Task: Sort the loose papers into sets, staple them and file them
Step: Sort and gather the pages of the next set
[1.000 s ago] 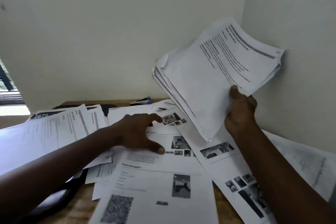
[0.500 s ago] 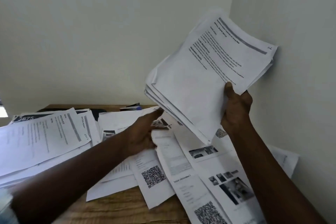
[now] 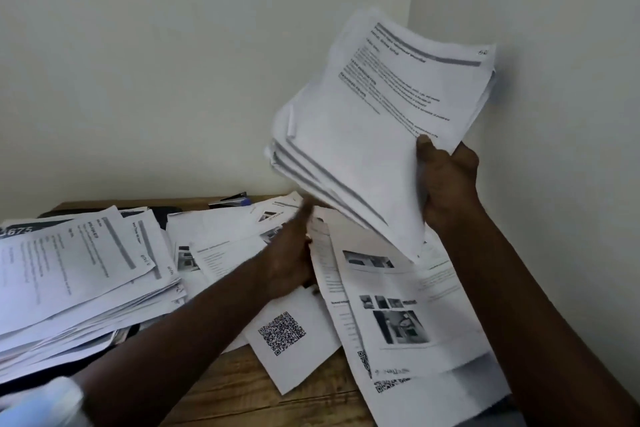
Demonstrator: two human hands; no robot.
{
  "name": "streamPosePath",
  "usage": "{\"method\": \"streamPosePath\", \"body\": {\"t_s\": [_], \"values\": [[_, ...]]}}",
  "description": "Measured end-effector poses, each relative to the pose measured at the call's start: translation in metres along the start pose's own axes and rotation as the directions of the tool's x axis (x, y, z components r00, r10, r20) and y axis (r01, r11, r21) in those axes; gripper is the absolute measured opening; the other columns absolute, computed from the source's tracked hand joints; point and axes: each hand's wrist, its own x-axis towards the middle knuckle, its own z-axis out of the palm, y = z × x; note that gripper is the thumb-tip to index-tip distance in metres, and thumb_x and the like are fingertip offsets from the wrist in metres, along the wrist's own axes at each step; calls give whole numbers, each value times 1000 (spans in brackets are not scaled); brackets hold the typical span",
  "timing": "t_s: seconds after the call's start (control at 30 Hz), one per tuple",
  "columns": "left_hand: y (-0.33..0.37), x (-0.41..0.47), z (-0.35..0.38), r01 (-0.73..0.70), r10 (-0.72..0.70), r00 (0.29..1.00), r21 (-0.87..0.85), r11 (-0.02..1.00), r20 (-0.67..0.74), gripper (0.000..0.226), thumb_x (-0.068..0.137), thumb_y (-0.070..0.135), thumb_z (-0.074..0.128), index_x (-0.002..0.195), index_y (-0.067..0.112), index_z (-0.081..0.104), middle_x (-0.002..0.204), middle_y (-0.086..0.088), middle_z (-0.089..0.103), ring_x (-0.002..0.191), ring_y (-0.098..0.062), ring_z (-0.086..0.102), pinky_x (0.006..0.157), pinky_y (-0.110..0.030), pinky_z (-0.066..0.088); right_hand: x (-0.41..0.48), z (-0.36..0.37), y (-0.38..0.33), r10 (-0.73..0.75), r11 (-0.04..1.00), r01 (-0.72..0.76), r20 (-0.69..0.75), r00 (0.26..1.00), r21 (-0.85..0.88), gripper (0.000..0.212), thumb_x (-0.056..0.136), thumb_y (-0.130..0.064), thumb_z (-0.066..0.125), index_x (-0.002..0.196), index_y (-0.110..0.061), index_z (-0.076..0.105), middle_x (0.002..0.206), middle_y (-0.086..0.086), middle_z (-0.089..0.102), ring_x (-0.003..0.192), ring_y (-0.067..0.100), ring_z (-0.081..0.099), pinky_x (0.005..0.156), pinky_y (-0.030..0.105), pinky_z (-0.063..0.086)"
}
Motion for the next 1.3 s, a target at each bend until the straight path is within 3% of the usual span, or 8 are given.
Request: {"method": "streamPosePath", "body": {"t_s": [0.2, 0.47, 0.7, 0.93, 1.03, 1.1, 1.2, 1.3], "values": [[70, -26, -61, -152, 154, 986, 46, 987, -63, 99, 78, 91, 51, 134, 10, 68, 132, -16, 69, 121, -36, 66, 108, -54, 46, -18, -11, 0, -62, 939, 84, 76, 995, -334, 16, 93, -28, 65, 107, -25, 71, 103, -10, 77, 96, 11, 74, 96, 43, 59], [92, -119, -84, -209, 478, 832, 639, 740, -282, 27, 89, 0, 73, 110, 16, 73, 99, 1, 81, 89, -24, 78, 75, -36, 62, -80, 54, 34, 249, 921, -81, 416, 874, -382, 23, 98, -38, 65, 104, -17, 72, 96, 0, 77, 85, 17, 73, 74, 35, 58], [36, -198, -153, 5, 510, 684, 702, 712, -522, 44, 67, 20, 73, 111, 20, 70, 103, -2, 79, 92, -29, 75, 85, -49, 62, -116, 29, 42, 136, 687, 254, 464, 876, -681, 20, 93, -49, 65, 86, -29, 65, 91, -21, 70, 86, 1, 66, 75, 28, 45], [31, -213, -152, 633, 600, 597, 772, 54, -532, 78, 88, 49, 69, 149, 22, 28, 123, -15, 67, 108, -39, 66, 79, -41, 51, -129, -4, 36, 387, 407, 319, 478, 788, -856, 72, 68, -91, 55, 117, -38, 61, 127, -8, 64, 114, 21, 63, 100, 45, 49], [33, -213, -124, 531, 712, 641, 836, -142, -287, 91, 86, 56, 71, 157, 27, 22, 146, -9, 54, 125, -37, 57, 85, -47, 51, -136, -24, 45, 527, 182, 403, 435, 730, -897, 103, 61, -101, 51, 144, -40, 44, 153, 1, 45, 139, 29, 45, 113, 54, 35], [34, -200, -97, 296, 616, 756, 955, -22, -221, 77, 86, 59, 72, 150, 35, 35, 139, 2, 62, 119, -20, 64, 91, -39, 53, -141, -31, 50, 528, 173, 423, 446, 723, -890, 109, 65, -98, 51, 153, -36, 33, 161, 0, 36, 147, 27, 35, 117, 54, 30], [27, -162, -51, 53, 287, 921, 816, 576, -263, 63, 86, 49, 80, 139, 30, 52, 107, 3, 77, 88, -10, 75, 73, -31, 60, -144, -37, 53, 429, 272, 369, 455, 780, -889, 84, 80, -75, 59, 149, -29, 42, 153, 2, 45, 141, 25, 43, 110, 42, 39], [13, -122, -21, 91, 68, 962, 548, 831, -263, 80, 87, 34, 83, 151, 16, 38, 111, -17, 73, 86, -29, 77, 73, -42, 65, -152, -37, 49, 249, 242, 418, 472, 846, -876, 31, 88, -53, 56, 98, -23, 61, 107, 0, 67, 105, 23, 63, 75, 33, 38]]}}
